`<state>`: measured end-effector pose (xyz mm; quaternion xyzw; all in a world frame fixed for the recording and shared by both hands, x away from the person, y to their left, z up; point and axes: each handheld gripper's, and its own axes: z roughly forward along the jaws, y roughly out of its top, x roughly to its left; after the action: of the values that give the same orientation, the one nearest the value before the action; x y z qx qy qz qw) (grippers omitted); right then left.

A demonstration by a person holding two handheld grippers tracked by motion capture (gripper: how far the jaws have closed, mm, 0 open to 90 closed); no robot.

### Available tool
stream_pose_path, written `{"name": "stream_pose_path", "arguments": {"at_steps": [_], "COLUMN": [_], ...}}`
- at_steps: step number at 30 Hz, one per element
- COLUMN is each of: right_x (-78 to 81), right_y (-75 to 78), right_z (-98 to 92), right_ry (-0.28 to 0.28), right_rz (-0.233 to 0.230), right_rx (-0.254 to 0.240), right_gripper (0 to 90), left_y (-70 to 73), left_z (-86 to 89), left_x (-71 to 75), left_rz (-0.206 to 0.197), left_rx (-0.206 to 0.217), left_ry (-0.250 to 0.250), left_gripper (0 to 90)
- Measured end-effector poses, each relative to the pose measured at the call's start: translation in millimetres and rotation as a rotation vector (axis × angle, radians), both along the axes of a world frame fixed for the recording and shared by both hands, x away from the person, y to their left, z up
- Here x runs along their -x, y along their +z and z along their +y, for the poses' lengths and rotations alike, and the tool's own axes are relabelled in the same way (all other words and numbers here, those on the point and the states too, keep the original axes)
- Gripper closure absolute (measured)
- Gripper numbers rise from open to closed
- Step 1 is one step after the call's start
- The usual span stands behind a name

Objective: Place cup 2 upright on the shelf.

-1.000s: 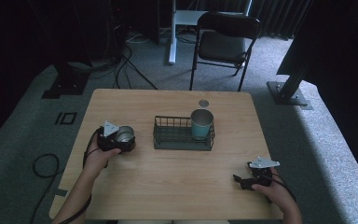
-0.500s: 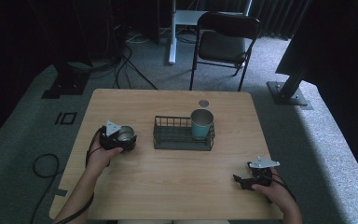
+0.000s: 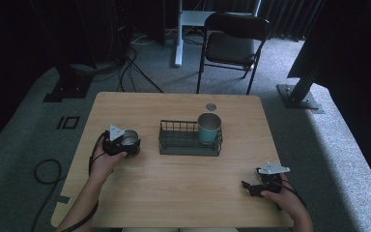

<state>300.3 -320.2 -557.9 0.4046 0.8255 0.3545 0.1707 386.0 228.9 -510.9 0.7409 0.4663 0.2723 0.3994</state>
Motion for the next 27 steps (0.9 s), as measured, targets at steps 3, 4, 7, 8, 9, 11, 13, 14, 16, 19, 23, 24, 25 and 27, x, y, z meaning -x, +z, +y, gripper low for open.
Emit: {"name": "stream_pose_path", "arguments": {"at_steps": [3, 4, 7, 8, 9, 11, 13, 14, 16, 19, 23, 24, 25, 27], "right_x": [0.0, 0.0, 0.0, 0.0, 0.0, 0.0, 0.1, 0.1, 0.0, 0.0, 0.1, 0.1, 0.1, 0.1], "right_y": [0.0, 0.0, 0.0, 0.0, 0.0, 0.0, 0.0, 0.0, 0.0, 0.0, 0.0, 0.0, 0.0, 0.0], "right_z": [0.0, 0.0, 0.0, 0.0, 0.0, 0.0, 0.1, 0.1, 0.0, 0.0, 0.0, 0.1, 0.0, 0.0], "right_ry": [0.000, 0.000, 0.000, 0.000, 0.000, 0.000, 0.000, 0.000, 0.000, 0.000, 0.000, 0.000, 0.000, 0.000], "right_rz": [0.000, 0.000, 0.000, 0.000, 0.000, 0.000, 0.000, 0.000, 0.000, 0.000, 0.000, 0.000, 0.000, 0.000], "right_rx": [0.000, 0.000, 0.000, 0.000, 0.000, 0.000, 0.000, 0.000, 0.000, 0.000, 0.000, 0.000, 0.000, 0.000], "right_gripper": [11.3, 11.3, 11.3, 11.3, 11.3, 11.3, 11.3, 11.3, 11.4, 11.4, 11.4, 11.3, 11.4, 11.4], "left_y": [3.4, 5.0, 10.7, 13.3, 16.6, 18.6, 28.4, 31.3, 36.1, 45.0, 56.7, 60.2, 63.4, 72.8], "left_z": [1.0, 1.1, 0.8, 0.8, 0.9, 0.6, -0.5, -1.6, -3.2, -7.4, -12.3, -13.4, -14.7, -19.0], "left_x": [2.3, 3.2, 5.2, 5.7, 6.0, 6.2, 7.0, 7.6, 8.4, 10.1, 10.0, 9.8, 9.5, 8.8], "left_rz": [0.000, 0.004, 0.000, 0.003, -0.002, -0.003, -0.015, -0.018, -0.022, -0.020, -0.036, -0.035, -0.038, -0.043], "left_rx": [0.011, 0.011, 0.029, 0.028, 0.026, 0.024, 0.016, 0.018, 0.026, 0.027, 0.028, 0.030, 0.027, 0.031], "left_ry": [-0.001, -0.004, -0.003, -0.002, -0.001, -0.003, -0.008, -0.010, -0.013, -0.032, -0.041, -0.043, -0.048, -0.062], "left_gripper": [13.9, 13.9, 13.9, 13.9, 13.9, 14.0, 13.9, 13.9, 14.0, 14.0, 13.9, 13.9, 13.9, 13.9]}}
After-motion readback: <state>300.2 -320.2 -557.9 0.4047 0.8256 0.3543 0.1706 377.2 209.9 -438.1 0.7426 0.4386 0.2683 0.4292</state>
